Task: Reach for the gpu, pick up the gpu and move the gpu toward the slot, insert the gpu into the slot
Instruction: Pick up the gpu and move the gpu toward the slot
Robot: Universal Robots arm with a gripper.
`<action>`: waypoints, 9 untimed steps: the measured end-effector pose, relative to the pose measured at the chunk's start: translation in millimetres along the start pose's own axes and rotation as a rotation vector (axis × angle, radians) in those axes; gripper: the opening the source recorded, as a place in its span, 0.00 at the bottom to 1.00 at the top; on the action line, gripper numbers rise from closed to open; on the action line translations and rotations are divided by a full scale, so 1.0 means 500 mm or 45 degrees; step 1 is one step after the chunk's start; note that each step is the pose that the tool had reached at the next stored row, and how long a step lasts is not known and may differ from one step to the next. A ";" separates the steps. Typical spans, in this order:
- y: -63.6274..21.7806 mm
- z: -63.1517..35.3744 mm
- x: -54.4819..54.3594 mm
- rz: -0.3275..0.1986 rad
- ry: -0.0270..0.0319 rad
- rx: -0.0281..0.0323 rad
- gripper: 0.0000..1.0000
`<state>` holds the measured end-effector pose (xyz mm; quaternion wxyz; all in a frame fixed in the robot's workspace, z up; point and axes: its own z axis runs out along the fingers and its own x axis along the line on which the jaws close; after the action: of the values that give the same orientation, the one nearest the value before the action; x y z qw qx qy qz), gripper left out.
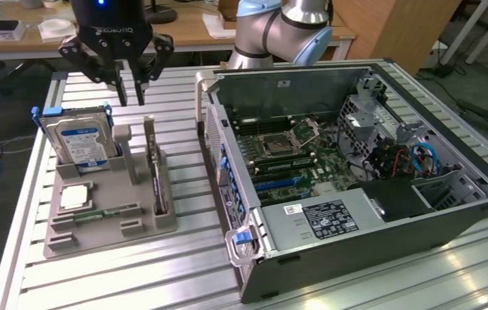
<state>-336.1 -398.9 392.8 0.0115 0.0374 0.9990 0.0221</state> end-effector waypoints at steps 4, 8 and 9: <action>0.000 0.000 0.000 -0.001 0.0000 0.0001 0.47; 0.000 0.006 0.000 -0.049 0.0029 0.0080 0.53; -0.001 0.009 0.000 -0.054 0.0038 0.0079 0.53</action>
<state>-335.8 -398.9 388.1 0.0103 0.0162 0.9996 0.0187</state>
